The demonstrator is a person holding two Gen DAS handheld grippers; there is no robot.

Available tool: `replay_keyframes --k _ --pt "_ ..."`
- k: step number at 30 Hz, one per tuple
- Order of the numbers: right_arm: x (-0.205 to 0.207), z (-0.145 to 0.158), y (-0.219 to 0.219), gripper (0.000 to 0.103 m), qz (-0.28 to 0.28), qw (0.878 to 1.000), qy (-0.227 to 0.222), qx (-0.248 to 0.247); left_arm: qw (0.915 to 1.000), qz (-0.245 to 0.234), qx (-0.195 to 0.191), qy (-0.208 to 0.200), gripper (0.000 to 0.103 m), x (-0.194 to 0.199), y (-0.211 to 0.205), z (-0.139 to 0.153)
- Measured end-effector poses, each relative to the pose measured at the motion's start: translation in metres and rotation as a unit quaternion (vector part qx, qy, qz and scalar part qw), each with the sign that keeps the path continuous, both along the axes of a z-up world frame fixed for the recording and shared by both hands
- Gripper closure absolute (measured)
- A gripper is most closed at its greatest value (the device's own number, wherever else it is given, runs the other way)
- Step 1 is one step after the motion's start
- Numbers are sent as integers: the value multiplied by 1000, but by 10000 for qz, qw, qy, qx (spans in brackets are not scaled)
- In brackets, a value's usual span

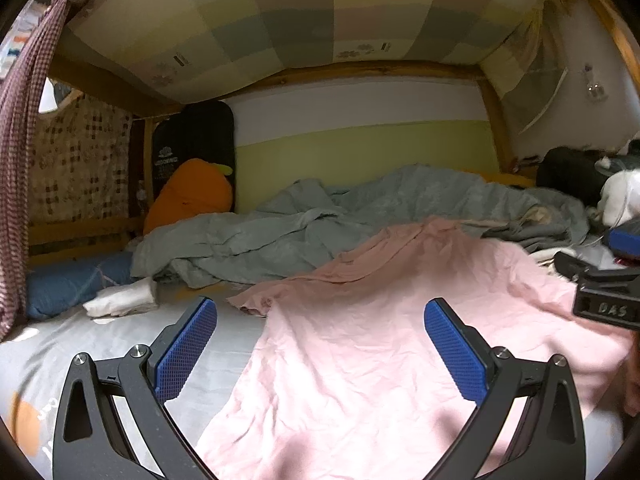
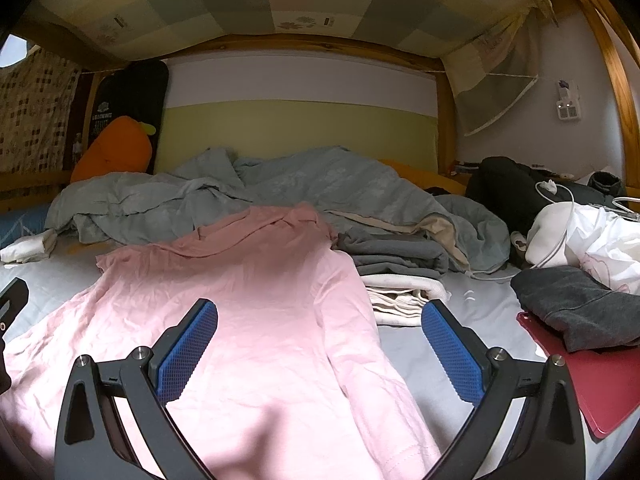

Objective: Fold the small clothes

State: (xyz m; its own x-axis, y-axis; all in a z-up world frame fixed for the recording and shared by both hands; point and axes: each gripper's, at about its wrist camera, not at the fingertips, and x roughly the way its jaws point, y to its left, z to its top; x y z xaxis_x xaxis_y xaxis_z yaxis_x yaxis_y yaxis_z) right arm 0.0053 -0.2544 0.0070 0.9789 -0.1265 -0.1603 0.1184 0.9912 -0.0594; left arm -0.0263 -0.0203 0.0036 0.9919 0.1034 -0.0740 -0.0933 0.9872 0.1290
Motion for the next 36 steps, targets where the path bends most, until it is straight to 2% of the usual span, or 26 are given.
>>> replay_keyframes --k 3,9,12,20,26,30,34,36 --pt "-1 0 1 1 -2 10000 -10 3 9998 93 182 21 0 1 -6 -2" --pt "-3 1 4 1 6 10000 -66 -48 9992 216 261 -232 0 -8 -9 -3" --pt "-4 1 6 1 -36 9999 -91 -107 9993 101 271 -234 0 -9 -9 -2" --pt "-12 4 11 1 -56 9992 -283 -294 10000 10 -4 -27 0 -3 1 2" --pt "-20 6 19 1 32 9978 -447 -494 9998 -132 -122 -43 0 -7 6 4" --pt "-23 6 24 1 50 9968 -491 -627 9997 -19 -195 -108 0 -9 10 3" --pt "-22 6 22 1 181 9971 -461 -573 9994 16 -359 -21 0 -5 16 4" --pt "-23 6 20 1 181 9974 -468 -518 9995 18 -316 -61 0 -8 16 6"
